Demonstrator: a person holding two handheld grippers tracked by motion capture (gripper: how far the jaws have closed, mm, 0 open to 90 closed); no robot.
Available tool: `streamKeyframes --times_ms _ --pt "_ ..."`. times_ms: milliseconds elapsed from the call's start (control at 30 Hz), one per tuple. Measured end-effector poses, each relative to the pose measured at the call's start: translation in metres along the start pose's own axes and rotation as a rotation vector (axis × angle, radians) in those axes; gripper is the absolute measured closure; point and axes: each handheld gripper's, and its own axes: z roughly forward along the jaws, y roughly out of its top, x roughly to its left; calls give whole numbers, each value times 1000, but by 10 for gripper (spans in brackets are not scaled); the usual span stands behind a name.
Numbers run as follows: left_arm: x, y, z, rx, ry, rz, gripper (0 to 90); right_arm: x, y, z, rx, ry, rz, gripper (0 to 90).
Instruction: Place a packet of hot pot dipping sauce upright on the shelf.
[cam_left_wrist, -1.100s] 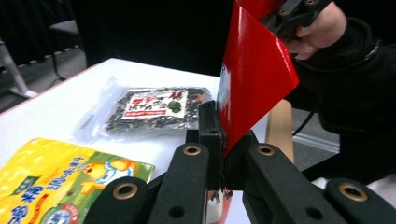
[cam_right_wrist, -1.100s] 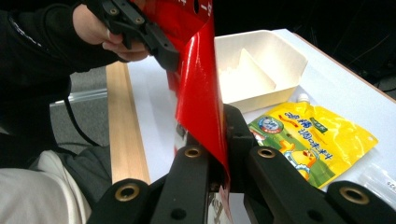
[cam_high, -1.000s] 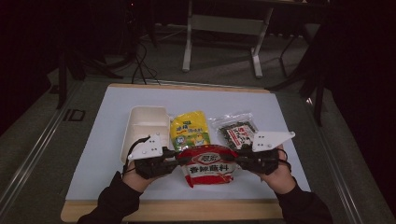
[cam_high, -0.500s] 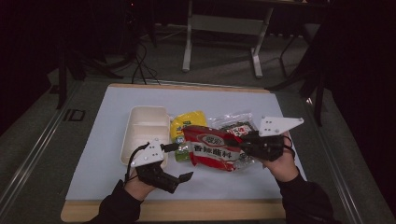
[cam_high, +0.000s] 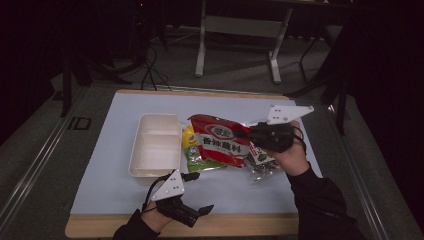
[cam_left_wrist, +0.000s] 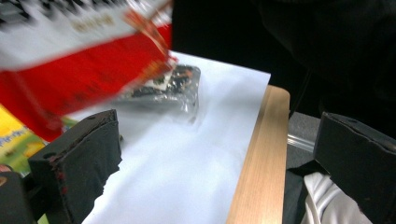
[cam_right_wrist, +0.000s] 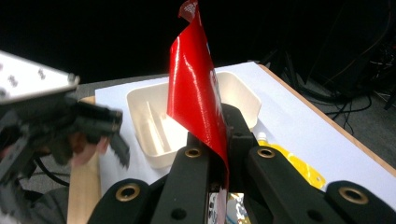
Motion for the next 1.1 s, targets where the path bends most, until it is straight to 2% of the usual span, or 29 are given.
streamKeyframes --times_ms 200,367,667,933,1100 --pt "-2 -10 6 11 -2 15 21 -7 10 20 -10 7 -5 893" --pt "-2 -17 10 12 -3 12 22 -12 18 38 -37 16 1 893" --pt "-4 -22 13 16 -5 28 21 -22 30 70 -56 10 -2 893" --pt "-3 -24 14 13 -9 17 21 -35 34 96 -97 16 11 893" --pt "-3 -25 14 22 -11 21 21 -40 35 113 -97 16 7 893"
